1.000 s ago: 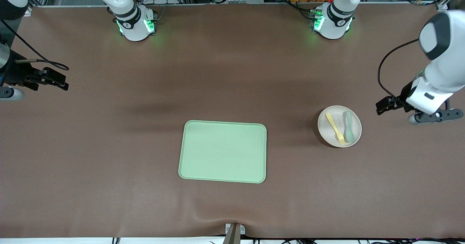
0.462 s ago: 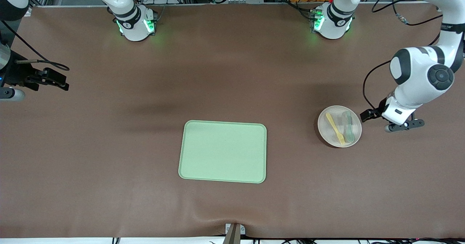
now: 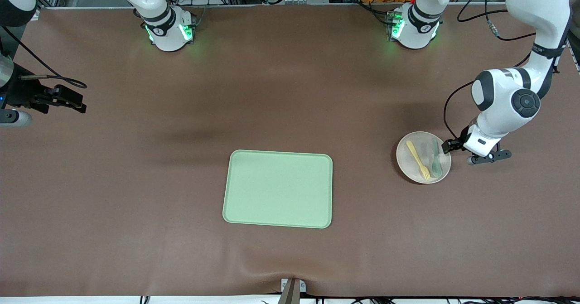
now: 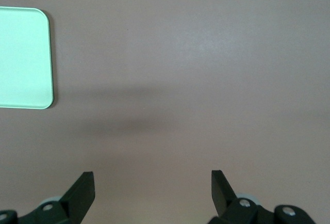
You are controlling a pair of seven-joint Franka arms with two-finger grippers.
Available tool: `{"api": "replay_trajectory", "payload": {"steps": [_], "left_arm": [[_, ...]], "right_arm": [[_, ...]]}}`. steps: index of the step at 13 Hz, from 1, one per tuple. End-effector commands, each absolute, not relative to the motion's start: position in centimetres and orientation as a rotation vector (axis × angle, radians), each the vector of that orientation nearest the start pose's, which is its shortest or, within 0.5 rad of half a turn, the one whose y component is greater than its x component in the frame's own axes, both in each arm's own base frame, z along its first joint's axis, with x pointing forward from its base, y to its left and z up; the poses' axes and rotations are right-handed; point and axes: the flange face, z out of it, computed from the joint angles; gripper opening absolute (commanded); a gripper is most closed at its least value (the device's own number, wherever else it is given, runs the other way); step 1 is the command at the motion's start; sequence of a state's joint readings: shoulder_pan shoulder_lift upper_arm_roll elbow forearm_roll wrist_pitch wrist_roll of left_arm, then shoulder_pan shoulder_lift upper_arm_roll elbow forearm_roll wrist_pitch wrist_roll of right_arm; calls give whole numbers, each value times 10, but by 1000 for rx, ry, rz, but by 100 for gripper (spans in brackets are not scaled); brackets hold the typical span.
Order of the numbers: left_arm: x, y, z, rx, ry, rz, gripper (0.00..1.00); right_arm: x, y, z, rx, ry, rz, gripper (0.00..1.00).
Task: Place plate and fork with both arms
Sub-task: 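Lower the left gripper and grasp the white plate's rim, then carry the plate onto the green tray while the right gripper approaches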
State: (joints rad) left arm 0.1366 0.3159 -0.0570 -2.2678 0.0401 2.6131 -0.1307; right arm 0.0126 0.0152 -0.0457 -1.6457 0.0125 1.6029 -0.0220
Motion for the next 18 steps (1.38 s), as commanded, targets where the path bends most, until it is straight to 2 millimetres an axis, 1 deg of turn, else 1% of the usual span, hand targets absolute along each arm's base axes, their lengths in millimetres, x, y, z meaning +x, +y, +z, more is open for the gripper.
{"api": "replay_trajectory", "payload": {"steps": [1, 2, 4, 6, 7, 8, 12, 13, 14, 15, 17, 18], "left_arm": [[539, 47, 208, -3134, -319, -81, 64], [539, 48, 203, -3135, -322, -76, 63], [539, 47, 199, -3137, -322, -71, 58], [540, 47, 200, -3137, -322, -74, 56], [540, 46, 196, -3139, -327, -64, 52], [540, 45, 195, -3144, -335, -62, 45], [541, 41, 193, -3148, -327, -59, 9], [541, 37, 191, -3152, -318, -54, 2], [544, 35, 194, -3158, -325, -64, 0], [546, 27, 196, -3166, -308, -71, 0], [559, 12, 213, -3198, -324, -130, 0], [567, 0, 224, -3215, -322, -166, 0]], "right_arm": [[557, -17, 582, -3149, 40, 85, 100], [558, -17, 581, -3149, 40, 87, 100], [558, -17, 581, -3149, 40, 87, 100], [558, -17, 581, -3149, 40, 87, 100], [558, -18, 581, -3149, 42, 87, 100], [558, -18, 580, -3149, 42, 92, 100], [558, -18, 580, -3149, 42, 92, 100], [558, -19, 580, -3149, 45, 92, 100], [558, -19, 580, -3149, 45, 92, 100], [558, -19, 580, -3149, 45, 92, 100], [558, -19, 580, -3149, 45, 92, 100], [558, -19, 580, -3149, 45, 92, 100]]}}
